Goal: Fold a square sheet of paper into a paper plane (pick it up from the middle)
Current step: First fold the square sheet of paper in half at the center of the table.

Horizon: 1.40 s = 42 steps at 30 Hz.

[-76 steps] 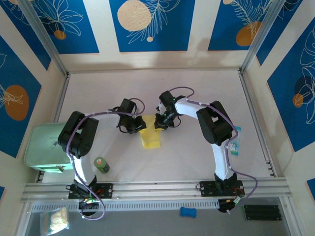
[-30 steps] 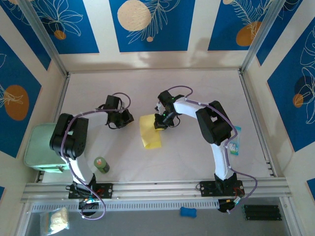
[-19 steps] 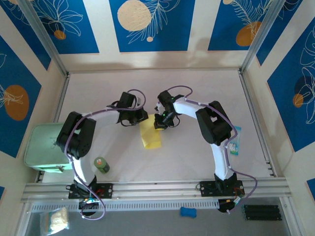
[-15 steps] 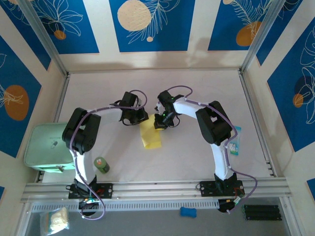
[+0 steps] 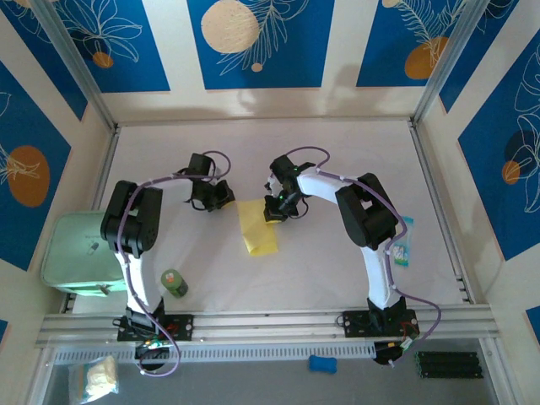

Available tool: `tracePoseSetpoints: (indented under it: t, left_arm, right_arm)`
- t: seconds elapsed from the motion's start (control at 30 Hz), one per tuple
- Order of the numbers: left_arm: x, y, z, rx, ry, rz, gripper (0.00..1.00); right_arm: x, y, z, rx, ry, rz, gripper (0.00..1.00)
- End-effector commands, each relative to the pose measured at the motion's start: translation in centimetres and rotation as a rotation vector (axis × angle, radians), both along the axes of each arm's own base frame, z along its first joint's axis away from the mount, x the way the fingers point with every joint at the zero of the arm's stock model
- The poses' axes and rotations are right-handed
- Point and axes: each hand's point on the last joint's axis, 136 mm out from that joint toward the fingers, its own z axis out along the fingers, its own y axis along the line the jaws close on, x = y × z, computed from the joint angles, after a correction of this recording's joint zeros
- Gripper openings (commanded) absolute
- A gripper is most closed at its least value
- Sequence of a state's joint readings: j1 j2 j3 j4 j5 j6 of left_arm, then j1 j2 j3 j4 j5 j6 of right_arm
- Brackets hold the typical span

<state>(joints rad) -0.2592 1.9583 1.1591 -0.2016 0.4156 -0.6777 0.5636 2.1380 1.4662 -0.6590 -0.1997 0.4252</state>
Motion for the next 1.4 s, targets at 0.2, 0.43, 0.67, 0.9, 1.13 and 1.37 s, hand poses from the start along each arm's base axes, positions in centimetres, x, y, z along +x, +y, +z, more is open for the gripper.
tracePoseSetpoints:
  t: [0.2, 0.43, 0.67, 0.9, 1.13, 1.37]
  left_arm:
    - [-1.1, -2.0, 5.9, -0.084, -0.079, 0.008, 0.11]
    - [-4.4, -6.3, 3.6, -0.098, 0.007, -0.101, 0.11]
    - [-5.7, -6.4, 0.5, -0.079, 0.088, -0.111, 0.11]
    - [-6.3, -5.5, -1.8, -0.022, 0.125, -0.104, 0.10]
    - [-7.3, -4.3, -3.5, 0.039, 0.165, -0.090, 0.09]
    - [-8.3, -3.5, -4.9, 0.060, 0.199, -0.055, 0.08]
  right_arm:
    - [-2.3, -9.2, -7.8, -0.466, 0.078, 0.037, 0.07]
    - [-1.5, -8.0, -6.8, -0.416, 0.061, 0.079, 0.06]
    - [-1.5, -6.2, -5.6, -0.334, 0.062, 0.095, 0.07]
    - [-1.0, -5.7, -5.1, -0.317, 0.049, 0.105, 0.07]
    - [0.4, -2.7, -1.4, -0.159, 0.007, 0.063, 0.07]
    - [0.7, 2.3, 6.8, 0.176, -0.067, -0.043, 0.08]
